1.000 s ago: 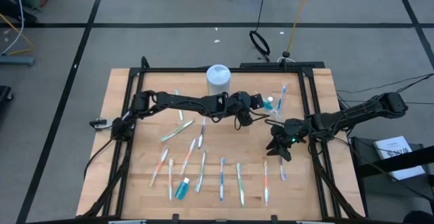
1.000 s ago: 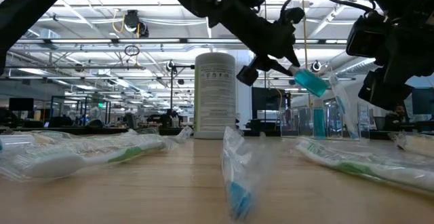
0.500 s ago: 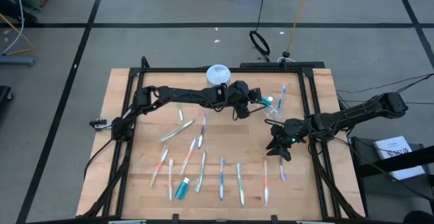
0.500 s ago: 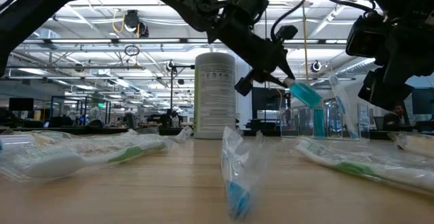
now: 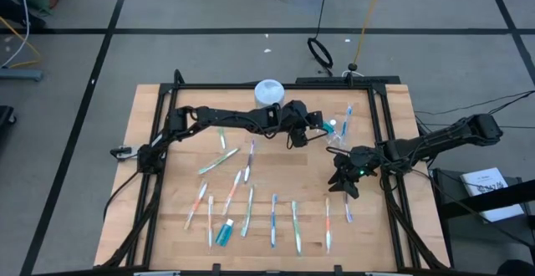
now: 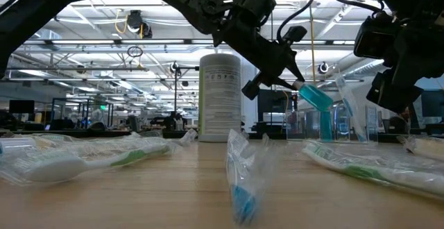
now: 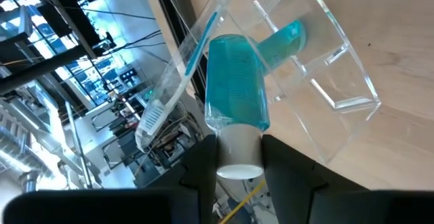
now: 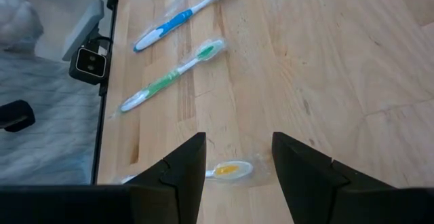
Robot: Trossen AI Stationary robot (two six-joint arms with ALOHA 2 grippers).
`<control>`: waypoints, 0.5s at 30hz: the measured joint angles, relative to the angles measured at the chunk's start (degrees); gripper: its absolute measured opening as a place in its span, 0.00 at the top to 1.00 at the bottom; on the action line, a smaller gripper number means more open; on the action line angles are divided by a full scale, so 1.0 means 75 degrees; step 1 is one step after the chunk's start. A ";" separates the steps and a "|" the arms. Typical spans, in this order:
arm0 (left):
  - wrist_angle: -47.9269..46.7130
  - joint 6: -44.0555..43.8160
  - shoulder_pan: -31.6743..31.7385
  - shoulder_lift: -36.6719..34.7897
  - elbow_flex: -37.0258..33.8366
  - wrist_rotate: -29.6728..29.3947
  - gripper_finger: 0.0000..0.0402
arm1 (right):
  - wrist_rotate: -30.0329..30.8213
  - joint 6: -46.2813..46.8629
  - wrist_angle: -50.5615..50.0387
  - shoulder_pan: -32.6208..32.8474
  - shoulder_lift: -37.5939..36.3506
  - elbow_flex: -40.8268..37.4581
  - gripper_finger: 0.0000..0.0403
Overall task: Pick & Place toothbrushing station
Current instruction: Put the blue mouthwash into the transparent organizer
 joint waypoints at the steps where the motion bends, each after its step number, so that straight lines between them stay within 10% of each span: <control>1: -0.0003 0.0002 0.0000 0.0000 0.0000 0.0018 0.71 | 0.0000 -0.0003 0.0000 0.0000 0.0000 0.0000 0.59; 15: 0.0052 -0.0602 0.0003 0.0000 0.0000 0.0672 0.65 | 0.0000 0.0011 0.0000 0.0000 0.0000 0.0003 0.59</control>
